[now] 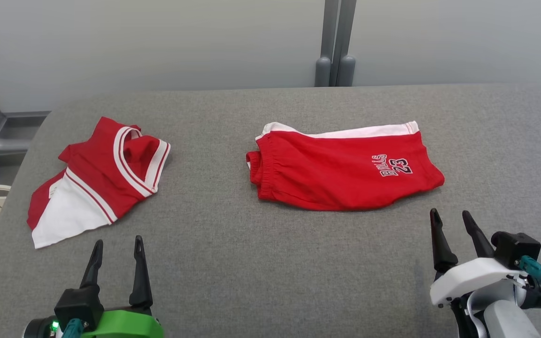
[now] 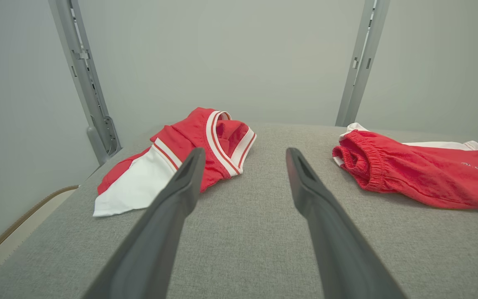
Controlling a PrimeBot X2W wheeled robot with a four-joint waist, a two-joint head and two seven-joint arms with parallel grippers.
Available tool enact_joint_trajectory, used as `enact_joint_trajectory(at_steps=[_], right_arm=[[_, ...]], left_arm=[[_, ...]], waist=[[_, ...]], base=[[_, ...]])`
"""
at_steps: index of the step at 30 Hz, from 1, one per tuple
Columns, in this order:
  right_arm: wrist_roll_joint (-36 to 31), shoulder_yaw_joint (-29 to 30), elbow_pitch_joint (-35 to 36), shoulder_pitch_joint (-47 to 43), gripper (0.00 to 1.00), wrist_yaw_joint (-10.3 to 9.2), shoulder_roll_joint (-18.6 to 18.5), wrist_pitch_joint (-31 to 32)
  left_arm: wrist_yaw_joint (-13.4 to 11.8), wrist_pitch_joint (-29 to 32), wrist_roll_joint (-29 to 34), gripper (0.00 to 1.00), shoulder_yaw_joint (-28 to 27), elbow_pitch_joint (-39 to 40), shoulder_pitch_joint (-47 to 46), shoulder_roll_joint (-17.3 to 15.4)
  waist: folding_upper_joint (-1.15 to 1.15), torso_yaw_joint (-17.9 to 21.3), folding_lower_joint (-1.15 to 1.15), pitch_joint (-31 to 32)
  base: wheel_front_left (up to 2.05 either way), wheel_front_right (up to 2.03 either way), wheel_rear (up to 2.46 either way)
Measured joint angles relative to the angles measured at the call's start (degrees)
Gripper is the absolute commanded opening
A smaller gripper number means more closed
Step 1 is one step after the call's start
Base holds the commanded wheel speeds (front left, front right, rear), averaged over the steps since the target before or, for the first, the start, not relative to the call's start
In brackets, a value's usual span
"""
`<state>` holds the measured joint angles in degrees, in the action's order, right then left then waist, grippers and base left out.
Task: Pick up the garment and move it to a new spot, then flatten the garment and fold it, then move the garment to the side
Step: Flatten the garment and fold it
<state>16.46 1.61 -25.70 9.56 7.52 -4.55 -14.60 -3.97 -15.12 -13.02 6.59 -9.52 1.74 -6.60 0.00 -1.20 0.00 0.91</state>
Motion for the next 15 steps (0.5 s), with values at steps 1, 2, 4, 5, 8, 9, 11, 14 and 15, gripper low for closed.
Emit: enact_joint_trajectory(at_steps=[1, 2, 4, 5, 8, 9, 11, 14, 15], right_arm=[[-0.33, 0.03, 0.68, -0.8, 1.0, 0.0, 0.24, 0.36], [-1.15, -0.15, 1.4, -1.51, 1.0, 0.0, 0.34, 0.48], [-2.61, -0.64, 2.8, -2.55, 1.0, 0.0, 0.67, 0.9], [-3.09, -1.09, 3.58, -3.1, 1.0, 0.0, 0.8, 0.99], [-4.68, -2.68, 5.41, -4.95, 1.0, 0.0, 1.15, 1.49], [-5.33, -3.04, 5.94, -5.53, 1.0, 0.0, 1.23, 1.82], [-5.68, -3.59, 6.94, -6.43, 1.0, 0.0, 1.44, 2.3], [-5.91, -4.24, 8.21, -7.6, 1.0, 0.0, 1.51, 3.12], [-5.91, -4.36, 8.59, -7.87, 1.0, 0.0, 1.56, 3.27]], left_arm=[[0.26, -0.01, -0.26, 1.0, -0.07, -0.44, 0.11, -0.02], [0.54, -0.01, -0.48, 1.0, -0.12, -0.98, 0.23, -0.14], [0.96, -0.01, -0.74, 1.0, -0.15, -2.23, 0.43, -0.43], [1.05, 0.01, -0.74, 1.0, -0.05, -2.8, 0.51, -0.67], [1.99, 0.56, -0.65, 1.0, 0.82, -4.43, 0.55, -1.48], [2.25, 0.81, -0.37, 1.0, 1.09, -4.89, 0.54, -1.76], [2.38, 0.92, -0.42, 1.0, 1.04, -5.46, 0.55, -1.93], [2.37, 0.91, -0.51, 1.0, 1.0, -5.77, 0.55, -2.12], [2.37, 0.91, -0.58, 1.0, 0.91, -5.97, 0.55, -2.27]], waist=[[0.0, 0.12, 0.0, 0.33], [0.0, 0.25, 0.0, 0.59], [0.0, 0.57, 0.0, 0.92], [0.0, 0.73, 0.0, 1.02], [0.0, 1.02, 0.0, 1.11], [0.0, 1.05, 0.0, 1.08], [0.0, 1.11, 0.0, 1.01], [0.0, 1.23, 0.0, 0.87], [0.0, 1.29, 0.0, 0.8]], base=[[0.0, 0.0, 0.0], [0.0, 0.0, 0.0], [0.0, 0.0, 0.0], [0.0, 0.0, 0.0], [0.0, 0.0, 0.0], [0.0, 0.0, 0.0], [0.0, 0.0, 0.0], [0.0, 0.0, 0.0], [0.0, 0.0, 0.0]])
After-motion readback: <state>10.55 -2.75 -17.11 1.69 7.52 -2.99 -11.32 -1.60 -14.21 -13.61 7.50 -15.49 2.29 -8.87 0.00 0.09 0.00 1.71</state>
